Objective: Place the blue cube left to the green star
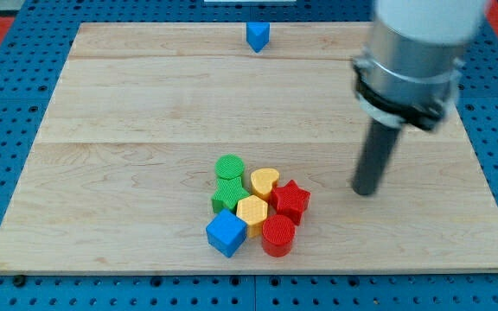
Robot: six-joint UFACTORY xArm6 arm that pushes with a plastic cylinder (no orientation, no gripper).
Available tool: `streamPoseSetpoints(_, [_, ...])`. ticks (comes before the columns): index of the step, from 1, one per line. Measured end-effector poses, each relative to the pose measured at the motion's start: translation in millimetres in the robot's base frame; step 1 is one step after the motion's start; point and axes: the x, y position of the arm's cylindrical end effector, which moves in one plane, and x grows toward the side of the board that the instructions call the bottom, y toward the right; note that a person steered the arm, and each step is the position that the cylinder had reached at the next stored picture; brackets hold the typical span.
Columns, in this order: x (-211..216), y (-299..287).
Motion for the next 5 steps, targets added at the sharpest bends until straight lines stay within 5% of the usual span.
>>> streamPoseSetpoints(1, [61, -8])
streamPoseSetpoints(2, [74, -84])
streamPoseSetpoints(4, [63, -202])
streamPoseSetpoints(5, [54, -196])
